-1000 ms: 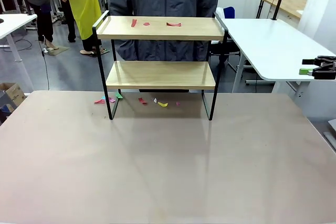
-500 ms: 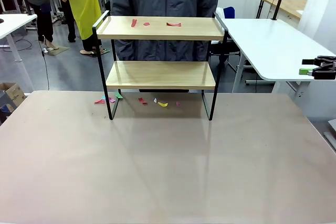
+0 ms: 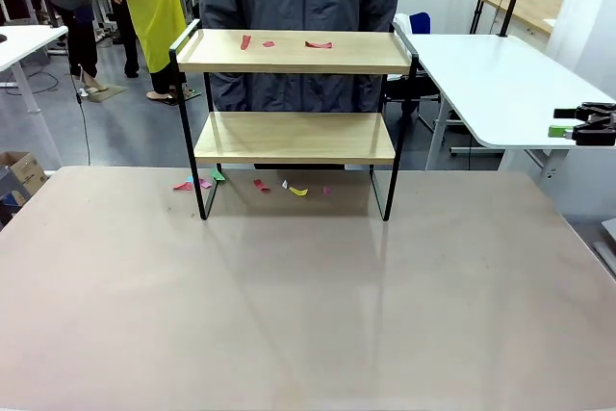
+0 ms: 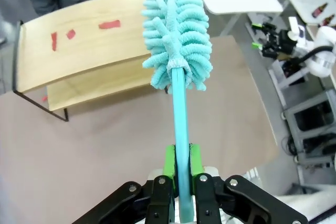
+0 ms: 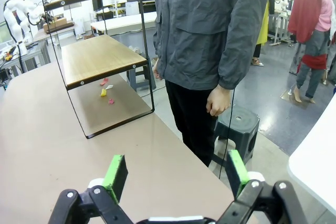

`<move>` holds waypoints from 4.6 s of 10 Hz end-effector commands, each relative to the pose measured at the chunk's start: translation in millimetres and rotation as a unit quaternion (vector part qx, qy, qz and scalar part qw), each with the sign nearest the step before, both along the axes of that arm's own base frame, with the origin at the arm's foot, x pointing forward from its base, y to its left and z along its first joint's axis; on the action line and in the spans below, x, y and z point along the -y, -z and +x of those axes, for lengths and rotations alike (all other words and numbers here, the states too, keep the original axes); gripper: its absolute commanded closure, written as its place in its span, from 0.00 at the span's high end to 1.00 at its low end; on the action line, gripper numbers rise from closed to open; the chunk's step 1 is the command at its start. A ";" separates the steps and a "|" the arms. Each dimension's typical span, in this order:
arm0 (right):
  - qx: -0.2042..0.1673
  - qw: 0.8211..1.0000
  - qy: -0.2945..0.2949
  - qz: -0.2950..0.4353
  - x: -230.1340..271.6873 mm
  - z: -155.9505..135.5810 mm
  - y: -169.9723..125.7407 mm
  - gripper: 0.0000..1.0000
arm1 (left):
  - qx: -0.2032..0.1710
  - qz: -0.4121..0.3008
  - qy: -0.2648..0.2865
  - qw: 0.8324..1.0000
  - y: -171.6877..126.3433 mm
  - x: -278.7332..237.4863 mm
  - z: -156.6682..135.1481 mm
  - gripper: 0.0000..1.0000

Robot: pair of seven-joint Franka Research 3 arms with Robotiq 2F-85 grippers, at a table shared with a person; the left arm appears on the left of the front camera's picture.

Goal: Clean the shelf.
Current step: Clean the specific section of the Shelf indicated by the human with the Duster.

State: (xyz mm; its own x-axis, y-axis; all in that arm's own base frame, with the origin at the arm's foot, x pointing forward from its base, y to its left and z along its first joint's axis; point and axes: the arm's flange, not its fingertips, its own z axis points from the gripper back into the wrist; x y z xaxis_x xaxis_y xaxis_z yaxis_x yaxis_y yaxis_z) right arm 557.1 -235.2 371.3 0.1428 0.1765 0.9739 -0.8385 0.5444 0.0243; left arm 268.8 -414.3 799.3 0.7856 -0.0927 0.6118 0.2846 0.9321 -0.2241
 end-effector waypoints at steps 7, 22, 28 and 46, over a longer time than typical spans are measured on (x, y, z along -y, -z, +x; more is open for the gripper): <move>0.005 1.000 -0.002 -0.004 -0.7 0.3 -1.8 1.00 | 0.045 -0.058 -0.130 0.989 88.6 66.9 27.5 0.13; 0.005 1.000 -0.002 -0.004 -0.7 0.3 -1.8 1.00 | -0.067 0.021 -0.182 0.981 133.0 -0.7 77.9 0.13; 0.005 1.000 -0.002 -0.004 -0.7 0.3 -1.8 1.00 | -0.077 0.137 -0.264 0.952 141.1 -92.5 84.4 0.13; 0.005 1.000 -0.002 -0.004 -0.7 0.3 -1.8 1.00 | 0.089 0.079 -0.104 0.987 93.0 -180.2 26.5 0.13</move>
